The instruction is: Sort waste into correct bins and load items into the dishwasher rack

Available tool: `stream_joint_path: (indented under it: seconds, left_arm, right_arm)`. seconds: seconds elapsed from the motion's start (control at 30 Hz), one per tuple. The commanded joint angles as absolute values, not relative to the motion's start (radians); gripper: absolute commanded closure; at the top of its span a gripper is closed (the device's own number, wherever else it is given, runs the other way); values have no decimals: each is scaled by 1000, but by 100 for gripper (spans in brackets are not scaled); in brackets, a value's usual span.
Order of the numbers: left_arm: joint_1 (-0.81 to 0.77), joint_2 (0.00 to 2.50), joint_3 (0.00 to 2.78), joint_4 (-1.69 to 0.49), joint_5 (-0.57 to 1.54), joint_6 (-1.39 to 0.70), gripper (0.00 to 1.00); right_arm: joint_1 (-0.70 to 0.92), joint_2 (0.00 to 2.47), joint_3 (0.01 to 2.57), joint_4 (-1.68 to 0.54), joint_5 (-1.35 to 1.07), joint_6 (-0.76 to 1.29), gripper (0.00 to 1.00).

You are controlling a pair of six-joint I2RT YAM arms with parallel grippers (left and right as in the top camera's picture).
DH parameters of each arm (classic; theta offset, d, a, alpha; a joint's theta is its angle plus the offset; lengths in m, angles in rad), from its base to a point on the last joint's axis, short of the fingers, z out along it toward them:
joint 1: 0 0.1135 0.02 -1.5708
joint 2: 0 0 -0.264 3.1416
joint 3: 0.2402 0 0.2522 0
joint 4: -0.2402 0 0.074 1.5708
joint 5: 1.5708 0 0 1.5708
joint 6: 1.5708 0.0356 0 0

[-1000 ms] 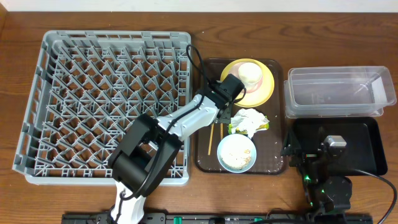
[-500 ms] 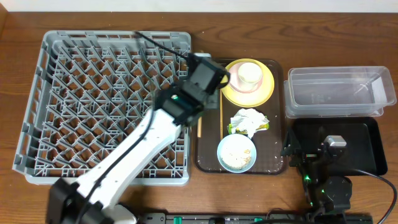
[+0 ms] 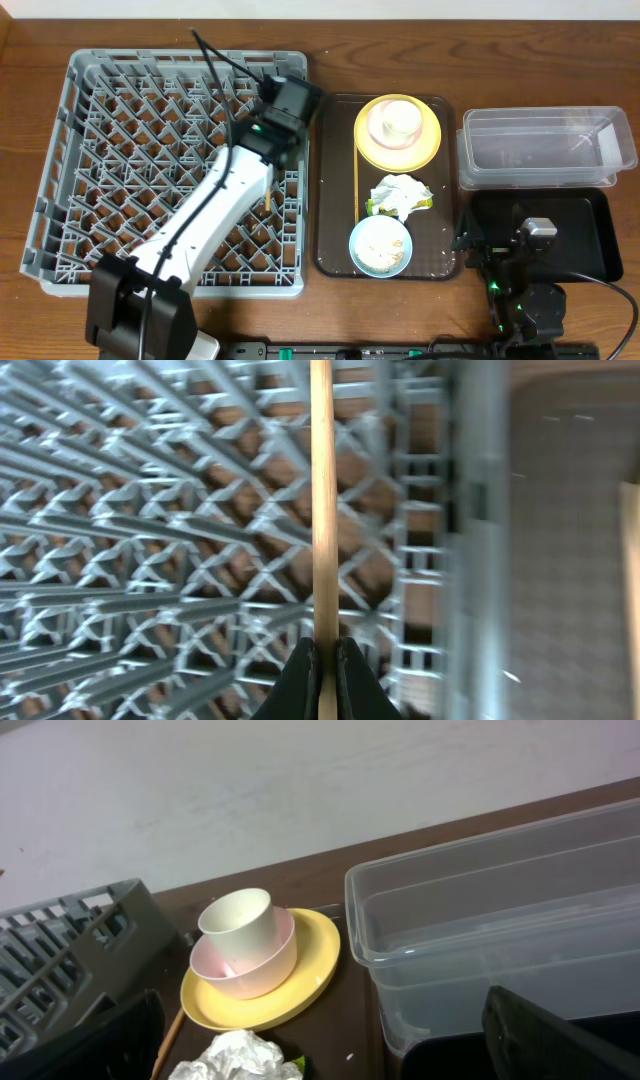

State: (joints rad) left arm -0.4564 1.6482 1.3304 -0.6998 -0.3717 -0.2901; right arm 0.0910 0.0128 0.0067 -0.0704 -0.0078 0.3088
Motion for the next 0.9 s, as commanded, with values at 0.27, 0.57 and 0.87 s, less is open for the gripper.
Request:
stream_joint_path:
  seconds: [0.27, 0.57, 0.87]
  left_arm:
    - [-416, 1711, 1326, -700, -394, -265, 94]
    - [-416, 1824, 1326, -666, -449, -240, 94]
    - [-414, 1813, 1326, -657, -450, -241, 57]
  right_arm:
    - [99, 10, 6, -74, -8, 298, 1]
    - [99, 10, 6, -74, -8, 298, 1]
    - [99, 10, 6, -74, -8, 298, 1]
